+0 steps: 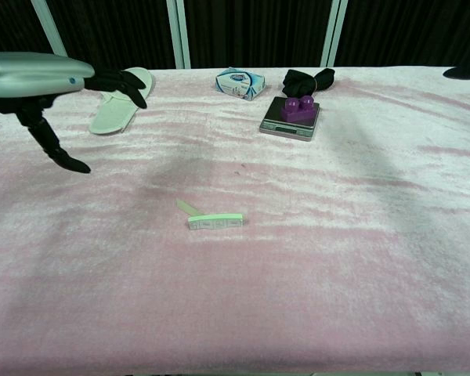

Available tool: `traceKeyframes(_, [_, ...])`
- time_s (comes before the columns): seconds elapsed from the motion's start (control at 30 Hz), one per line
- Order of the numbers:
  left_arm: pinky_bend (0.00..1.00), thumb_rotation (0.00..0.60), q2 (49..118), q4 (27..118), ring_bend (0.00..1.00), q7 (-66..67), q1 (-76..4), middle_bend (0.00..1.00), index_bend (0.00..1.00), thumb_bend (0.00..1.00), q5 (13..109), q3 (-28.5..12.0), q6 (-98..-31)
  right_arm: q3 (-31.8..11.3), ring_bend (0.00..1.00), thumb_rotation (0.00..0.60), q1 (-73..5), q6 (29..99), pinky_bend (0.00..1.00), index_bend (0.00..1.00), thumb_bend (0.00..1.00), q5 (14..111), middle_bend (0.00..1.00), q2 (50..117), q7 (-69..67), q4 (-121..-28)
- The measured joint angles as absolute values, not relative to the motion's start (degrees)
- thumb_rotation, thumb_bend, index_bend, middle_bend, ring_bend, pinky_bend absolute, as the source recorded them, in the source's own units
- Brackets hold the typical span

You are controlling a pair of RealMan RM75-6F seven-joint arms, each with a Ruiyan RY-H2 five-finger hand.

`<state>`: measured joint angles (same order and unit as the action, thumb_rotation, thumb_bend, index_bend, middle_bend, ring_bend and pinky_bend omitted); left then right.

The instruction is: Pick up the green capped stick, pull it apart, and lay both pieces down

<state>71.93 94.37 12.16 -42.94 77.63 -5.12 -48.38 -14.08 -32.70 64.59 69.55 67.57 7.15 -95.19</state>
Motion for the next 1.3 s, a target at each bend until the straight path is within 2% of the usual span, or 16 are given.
traceKeyframes(0.3, [0.00,0.600,81.0,87.5,0.00,15.2,-47.1,0.02,0.27,0.21,76.0,-4.8,-42.8,-13.5,0.00,0.600,-32.1,64.8,0.13,0.00,0.18,69.9,0.00,67.7,6.0,-93.9])
traceKeyframes(0.7, [0.00,0.600,90.3,79.1,0.00,18.0,-50.9,0.03,0.36,0.30,74.0,-5.0,-39.7,-13.1,0.00,0.600,-31.2,65.0,0.13,0.00,0.18,70.5,0.00,67.5,4.2,-92.2])
traceKeyframes(1.3, [0.00,0.600,94.9,73.6,0.00,19.2,-52.8,0.09,0.52,0.35,70.3,-4.9,-37.9,-12.6,0.00,0.600,-30.1,65.1,0.13,0.00,0.18,71.3,0.00,67.9,1.5,-89.3])
